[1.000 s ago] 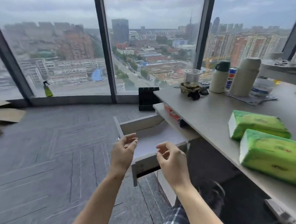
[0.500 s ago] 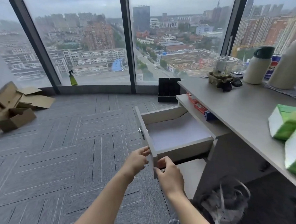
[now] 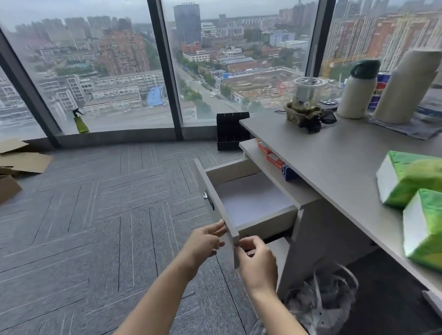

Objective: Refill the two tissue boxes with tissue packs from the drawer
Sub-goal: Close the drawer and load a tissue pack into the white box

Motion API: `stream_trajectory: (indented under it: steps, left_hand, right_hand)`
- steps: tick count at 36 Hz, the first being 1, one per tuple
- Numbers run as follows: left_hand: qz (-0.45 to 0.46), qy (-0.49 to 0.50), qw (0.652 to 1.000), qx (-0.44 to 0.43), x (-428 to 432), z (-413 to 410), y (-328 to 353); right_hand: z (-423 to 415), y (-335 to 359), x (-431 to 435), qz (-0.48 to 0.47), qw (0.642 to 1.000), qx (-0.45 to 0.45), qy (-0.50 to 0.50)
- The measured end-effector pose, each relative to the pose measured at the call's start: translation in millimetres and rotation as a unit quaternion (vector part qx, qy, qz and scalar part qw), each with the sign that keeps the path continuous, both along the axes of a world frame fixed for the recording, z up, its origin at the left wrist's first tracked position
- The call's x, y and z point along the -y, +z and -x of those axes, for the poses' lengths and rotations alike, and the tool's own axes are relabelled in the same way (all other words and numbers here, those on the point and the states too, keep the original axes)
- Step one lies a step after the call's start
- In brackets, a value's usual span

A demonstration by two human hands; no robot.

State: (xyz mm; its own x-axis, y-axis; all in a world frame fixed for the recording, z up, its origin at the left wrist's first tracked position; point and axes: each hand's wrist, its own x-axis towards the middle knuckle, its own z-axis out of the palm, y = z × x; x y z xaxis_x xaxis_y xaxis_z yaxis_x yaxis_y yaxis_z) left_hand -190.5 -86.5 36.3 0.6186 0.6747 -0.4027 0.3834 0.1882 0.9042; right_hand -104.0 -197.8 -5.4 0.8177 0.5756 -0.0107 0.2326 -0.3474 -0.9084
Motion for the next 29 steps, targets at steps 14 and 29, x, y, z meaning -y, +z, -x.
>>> stream_trajectory:
  steps: [14, 29]
  left_hand:
    - [0.016, -0.084, 0.996, 0.028, 21.4, -94.0, -4.7]
    - [0.052, -0.106, 0.991, 0.058, 35.9, -156.6, -18.2]
  right_hand:
    - [-66.6, -7.9, 26.3, -0.124, 0.977, -0.161, -0.068]
    - [-120.4, -18.6, 35.9, -0.107, 0.969, -0.222, -0.009]
